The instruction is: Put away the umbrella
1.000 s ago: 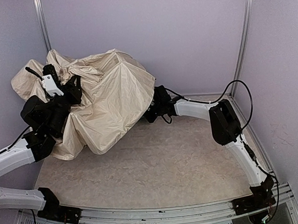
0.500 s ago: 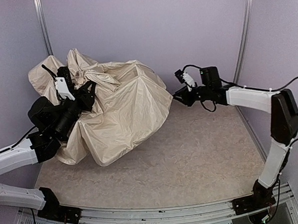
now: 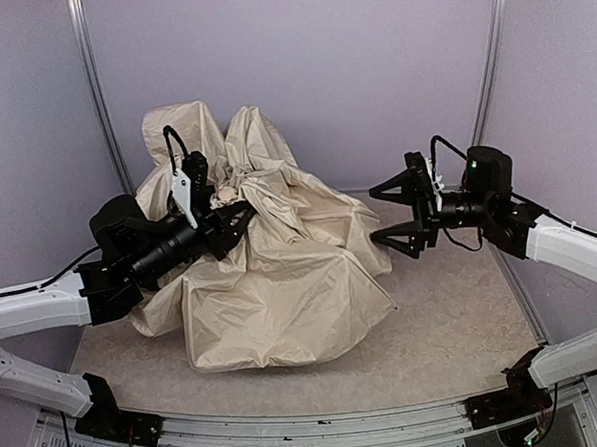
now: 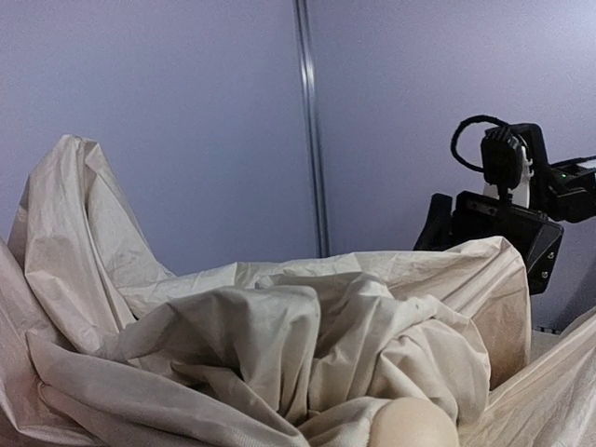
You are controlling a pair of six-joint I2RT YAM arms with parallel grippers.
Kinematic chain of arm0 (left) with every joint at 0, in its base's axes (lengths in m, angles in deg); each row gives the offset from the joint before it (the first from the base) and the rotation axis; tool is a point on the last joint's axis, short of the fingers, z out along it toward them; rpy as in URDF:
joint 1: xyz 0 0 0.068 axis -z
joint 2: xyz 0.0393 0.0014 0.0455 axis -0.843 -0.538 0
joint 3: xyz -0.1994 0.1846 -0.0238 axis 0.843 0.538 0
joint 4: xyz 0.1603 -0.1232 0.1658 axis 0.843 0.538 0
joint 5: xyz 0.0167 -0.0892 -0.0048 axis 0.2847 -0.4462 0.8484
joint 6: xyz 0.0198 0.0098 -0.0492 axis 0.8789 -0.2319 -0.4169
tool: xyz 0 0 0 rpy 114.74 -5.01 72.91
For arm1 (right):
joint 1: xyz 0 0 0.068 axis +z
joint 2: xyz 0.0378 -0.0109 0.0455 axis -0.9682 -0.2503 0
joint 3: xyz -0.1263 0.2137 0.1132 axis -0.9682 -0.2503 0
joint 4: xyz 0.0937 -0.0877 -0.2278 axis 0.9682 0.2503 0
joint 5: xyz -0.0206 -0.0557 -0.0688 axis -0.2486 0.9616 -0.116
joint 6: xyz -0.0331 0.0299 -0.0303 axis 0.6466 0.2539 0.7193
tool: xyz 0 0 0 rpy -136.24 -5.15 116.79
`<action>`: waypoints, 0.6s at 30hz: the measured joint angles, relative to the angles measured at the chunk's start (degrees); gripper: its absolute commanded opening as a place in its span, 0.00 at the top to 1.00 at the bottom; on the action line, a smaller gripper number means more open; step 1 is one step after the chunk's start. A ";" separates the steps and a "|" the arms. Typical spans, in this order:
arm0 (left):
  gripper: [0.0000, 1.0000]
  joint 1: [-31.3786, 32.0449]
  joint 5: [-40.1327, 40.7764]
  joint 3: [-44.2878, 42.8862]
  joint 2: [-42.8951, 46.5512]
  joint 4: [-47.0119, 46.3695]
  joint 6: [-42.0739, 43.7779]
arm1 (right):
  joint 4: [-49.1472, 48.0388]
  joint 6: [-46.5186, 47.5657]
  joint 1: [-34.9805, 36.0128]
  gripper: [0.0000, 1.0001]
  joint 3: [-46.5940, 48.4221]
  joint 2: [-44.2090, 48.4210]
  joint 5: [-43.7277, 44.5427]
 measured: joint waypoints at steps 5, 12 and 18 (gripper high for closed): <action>1.00 8.92 -7.45 -3.61 -5.95 0.42 2.03 | -1.95 2.91 13.55 0.00 -0.13 -0.17 0.83; 1.00 9.77 -17.07 -9.88 -16.48 -2.80 0.15 | -4.07 6.97 21.99 0.05 4.63 -7.63 1.20; 0.99 8.15 -20.68 -10.95 -19.52 -6.56 -2.71 | -3.45 8.83 21.99 0.12 5.90 -9.38 2.84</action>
